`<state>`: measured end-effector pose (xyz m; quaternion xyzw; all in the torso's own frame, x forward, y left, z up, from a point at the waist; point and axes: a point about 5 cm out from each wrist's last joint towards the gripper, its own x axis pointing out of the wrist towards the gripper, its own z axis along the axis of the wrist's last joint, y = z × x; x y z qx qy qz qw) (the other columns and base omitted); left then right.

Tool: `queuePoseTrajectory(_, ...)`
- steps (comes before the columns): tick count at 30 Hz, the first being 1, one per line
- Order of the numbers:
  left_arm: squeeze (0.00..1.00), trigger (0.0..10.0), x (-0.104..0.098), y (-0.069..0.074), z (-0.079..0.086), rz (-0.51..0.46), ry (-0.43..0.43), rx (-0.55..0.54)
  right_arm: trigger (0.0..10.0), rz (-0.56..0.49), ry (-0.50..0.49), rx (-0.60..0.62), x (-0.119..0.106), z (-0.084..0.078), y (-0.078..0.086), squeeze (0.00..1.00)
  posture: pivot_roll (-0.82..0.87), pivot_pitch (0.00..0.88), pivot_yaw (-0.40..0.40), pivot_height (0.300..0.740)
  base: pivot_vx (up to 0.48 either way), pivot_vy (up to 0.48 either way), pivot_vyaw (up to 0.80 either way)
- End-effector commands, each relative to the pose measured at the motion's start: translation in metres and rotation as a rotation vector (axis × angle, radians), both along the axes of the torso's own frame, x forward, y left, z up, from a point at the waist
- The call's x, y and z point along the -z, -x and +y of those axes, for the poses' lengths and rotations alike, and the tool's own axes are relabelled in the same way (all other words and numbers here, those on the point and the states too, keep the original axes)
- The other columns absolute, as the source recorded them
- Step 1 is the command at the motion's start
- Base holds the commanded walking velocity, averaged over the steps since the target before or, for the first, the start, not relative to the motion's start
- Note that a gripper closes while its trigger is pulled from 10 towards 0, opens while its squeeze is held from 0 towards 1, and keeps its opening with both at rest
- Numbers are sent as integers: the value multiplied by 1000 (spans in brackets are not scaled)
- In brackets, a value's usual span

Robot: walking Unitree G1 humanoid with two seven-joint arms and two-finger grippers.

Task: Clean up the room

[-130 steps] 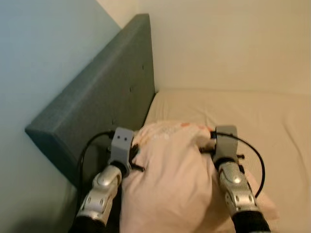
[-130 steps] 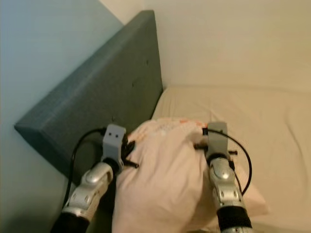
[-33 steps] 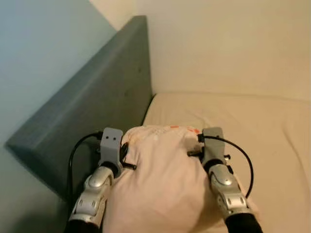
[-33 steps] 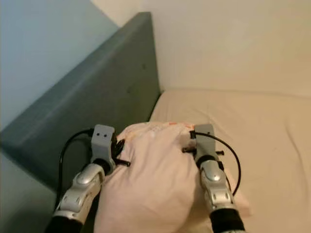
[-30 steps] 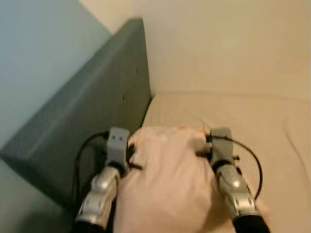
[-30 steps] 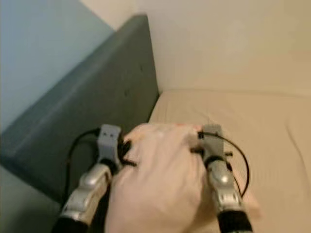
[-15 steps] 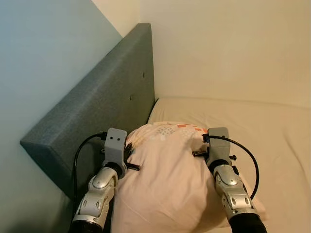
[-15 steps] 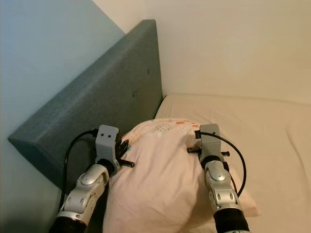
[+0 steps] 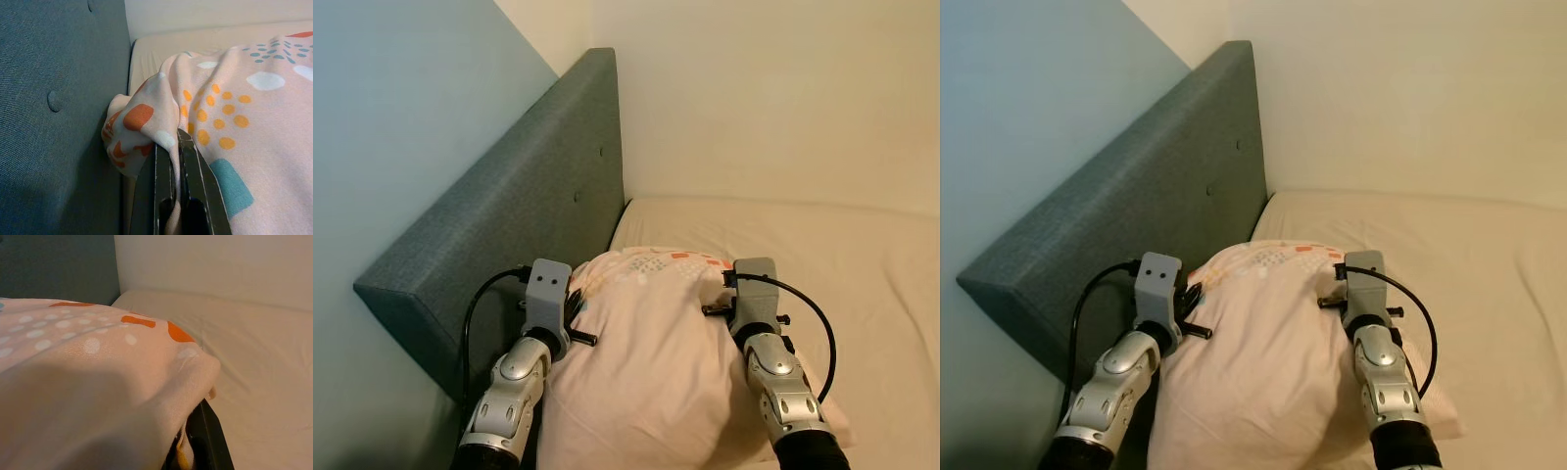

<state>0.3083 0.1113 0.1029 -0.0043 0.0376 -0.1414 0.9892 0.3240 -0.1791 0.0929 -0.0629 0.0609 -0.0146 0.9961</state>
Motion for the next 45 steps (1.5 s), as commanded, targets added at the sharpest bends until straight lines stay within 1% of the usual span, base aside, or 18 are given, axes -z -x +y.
queuePoseTrajectory(1, 0, 10000, -6, -1, -3, -26, -6, 30, 10000, -9, -21, -28, -2, 10, 0, 0, -87, 79, 83, 739, 0, 0, 0)
queuePoseTrajectory(8, 0, 10000, -5, 0, -2, -22, -3, 32, 10000, -8, -27, -27, -2, 10, 1, 0, -85, 83, 88, 739, 0, 0, 0)
queuePoseTrajectory(23, 0, 10000, -4, 1, -2, -10, -10, 36, 10000, -6, -29, -27, -1, 10, 1, 0, -83, 85, 89, 739, -315, 0, 0)
queuePoseTrajectory(24, 0, 10000, -2, 1, -2, 0, -35, 35, 10000, -5, -28, -26, -1, 10, 2, 0, -84, 85, 90, 739, 0, 0, 0)
queuePoseTrajectory(27, 0, 10000, -2, 0, -2, 4, -34, 28, 10000, -5, -28, -25, -1, 9, 1, 0, -84, 85, 90, 739, 0, 0, 0)
queuePoseTrajectory(38, 0, 10000, 1, 2, -4, 24, -66, 72, 10000, 3, -41, -12, 1, 9, 3, 0, -82, 78, 99, 739, 0, 0, 0)
queuePoseTrajectory(45, 0, 10000, 3, 1, -5, 33, -82, 69, 10000, 2, -43, -12, 1, 8, 4, 0, -84, 74, 102, 739, 0, 0, 0)
